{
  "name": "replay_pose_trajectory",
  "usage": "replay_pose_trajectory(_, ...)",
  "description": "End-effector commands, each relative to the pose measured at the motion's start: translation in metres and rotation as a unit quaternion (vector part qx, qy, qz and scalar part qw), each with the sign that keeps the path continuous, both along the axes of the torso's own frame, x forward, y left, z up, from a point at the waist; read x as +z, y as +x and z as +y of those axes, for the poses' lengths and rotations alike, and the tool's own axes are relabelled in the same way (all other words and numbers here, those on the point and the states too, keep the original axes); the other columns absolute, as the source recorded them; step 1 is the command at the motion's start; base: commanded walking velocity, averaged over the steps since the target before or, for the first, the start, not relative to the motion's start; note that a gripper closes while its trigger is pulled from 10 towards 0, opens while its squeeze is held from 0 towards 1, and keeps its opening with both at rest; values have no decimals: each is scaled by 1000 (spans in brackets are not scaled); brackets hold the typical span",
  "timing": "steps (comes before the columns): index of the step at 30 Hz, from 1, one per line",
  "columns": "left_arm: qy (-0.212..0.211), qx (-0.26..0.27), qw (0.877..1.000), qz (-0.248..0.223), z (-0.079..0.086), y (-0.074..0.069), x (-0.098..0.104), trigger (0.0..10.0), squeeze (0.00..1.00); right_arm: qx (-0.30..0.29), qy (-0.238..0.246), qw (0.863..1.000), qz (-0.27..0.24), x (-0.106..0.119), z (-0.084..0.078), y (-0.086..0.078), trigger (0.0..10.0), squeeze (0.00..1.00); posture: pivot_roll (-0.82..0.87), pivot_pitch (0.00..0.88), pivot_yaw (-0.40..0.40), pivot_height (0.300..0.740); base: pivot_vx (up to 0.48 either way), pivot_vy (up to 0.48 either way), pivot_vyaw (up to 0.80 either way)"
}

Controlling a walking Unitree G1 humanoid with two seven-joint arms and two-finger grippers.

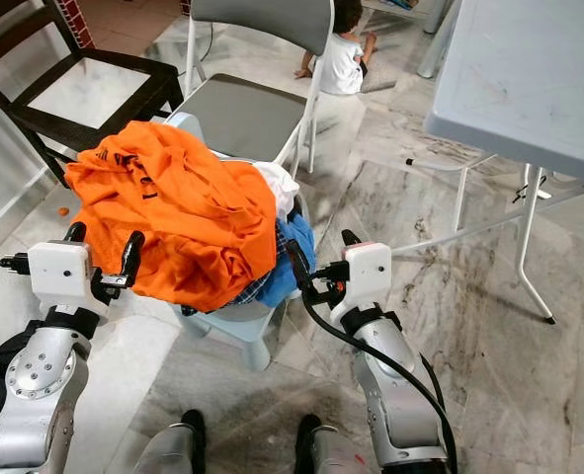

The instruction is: Hang hanger

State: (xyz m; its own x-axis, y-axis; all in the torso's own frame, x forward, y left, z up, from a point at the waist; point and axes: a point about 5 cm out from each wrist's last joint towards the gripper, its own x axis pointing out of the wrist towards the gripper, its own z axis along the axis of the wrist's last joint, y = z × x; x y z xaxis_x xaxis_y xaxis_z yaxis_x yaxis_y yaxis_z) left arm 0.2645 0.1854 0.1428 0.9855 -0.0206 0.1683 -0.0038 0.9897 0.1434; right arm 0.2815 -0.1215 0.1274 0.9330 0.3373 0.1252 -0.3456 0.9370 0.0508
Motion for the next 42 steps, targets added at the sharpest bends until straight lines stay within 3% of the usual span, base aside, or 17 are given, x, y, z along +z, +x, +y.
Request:
replay_pose_trajectory(1,1,-4,1000,5,-1,-1,-2,10000,0,2,3,1000,4,-3,0,-2,10000,0,81,244,-44,740,304,244,0)
replay_pose_trajectory(23,-2,-2,1000,6,-1,0,-2,10000,0,-4,4,1000,3,-4,-2,-1,10000,0,87,244,-38,740,305,265,0)
replay_pose_trajectory(42,2,-14,1000,11,-7,-1,-8,10000,0,-6,-3,1000,2,-4,-5,-2,10000,0,78,252,-49,740,0,0,0)
